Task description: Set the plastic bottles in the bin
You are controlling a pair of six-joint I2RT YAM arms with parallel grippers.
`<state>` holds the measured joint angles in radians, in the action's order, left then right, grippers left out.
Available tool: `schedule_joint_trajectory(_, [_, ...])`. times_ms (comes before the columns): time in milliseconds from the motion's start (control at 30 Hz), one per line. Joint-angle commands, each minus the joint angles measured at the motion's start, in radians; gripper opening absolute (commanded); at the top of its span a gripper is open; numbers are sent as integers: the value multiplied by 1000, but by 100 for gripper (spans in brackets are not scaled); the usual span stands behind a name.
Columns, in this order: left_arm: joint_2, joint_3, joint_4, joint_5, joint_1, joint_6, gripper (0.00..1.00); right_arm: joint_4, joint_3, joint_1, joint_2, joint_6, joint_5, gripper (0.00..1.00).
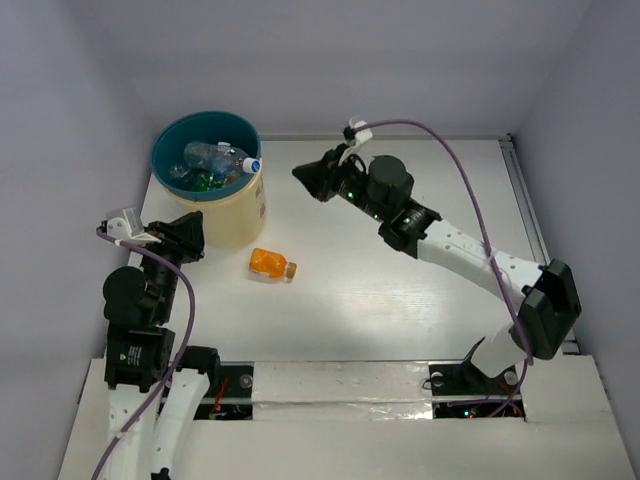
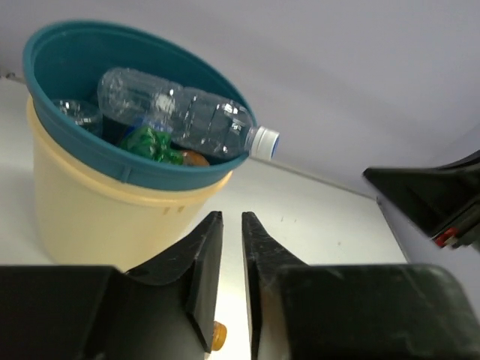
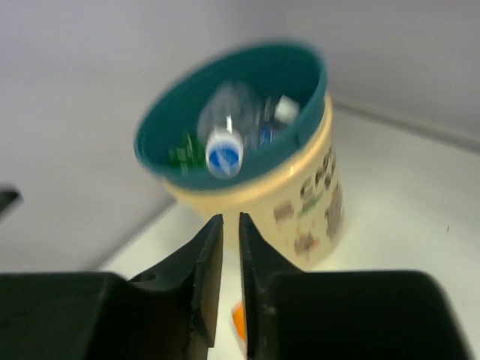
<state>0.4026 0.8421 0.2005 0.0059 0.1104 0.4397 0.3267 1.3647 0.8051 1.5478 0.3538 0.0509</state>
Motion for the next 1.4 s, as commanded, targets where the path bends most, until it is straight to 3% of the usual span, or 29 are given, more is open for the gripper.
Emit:
schedule_joint_trajectory(0, [5,-31,-33,55,3,-1,13,25,-131,16,31,-12,173,22])
schedule_joint_trajectory(33, [8,-37,-38,65,3,-1,13,23,-169,28,52,-22,196,32])
schedule_joint_trajectory(67, [8,-49,-41,80,3,1,13,18,-180,28,64,-32,205,56])
schedule_joint_trajectory(167, [2,-67,-42,85,3,-6,15,-24,-167,28,136,-42,253,92])
schedule_joint_trajectory(267, [-5,-80,-46,83,3,-12,26,-87,-113,37,228,-70,286,100])
schedule_joint_trajectory(533, [-36,-121,-52,74,12,-30,56,-300,92,94,468,-156,277,100])
schedule_joint_trajectory(833, [-54,-132,-46,25,40,-33,61,-433,214,135,629,-176,241,97])
schedule_joint_trajectory(933, [-58,-132,-50,23,49,-33,61,-394,192,146,629,-158,219,85])
schedule_joint_trajectory(1033, [-54,-127,-58,14,58,-33,61,-339,142,146,586,-125,199,62])
schedule_joint_trajectory(1067, [-54,-121,-59,9,58,-35,61,-336,120,146,572,-121,195,48])
schedule_joint_trajectory(1100, [-54,-120,-61,6,58,-35,61,-336,106,146,542,-107,195,43])
schedule_joint_trajectory(1367, [-65,20,-96,-76,98,-35,62,-213,-30,146,252,-55,230,32])
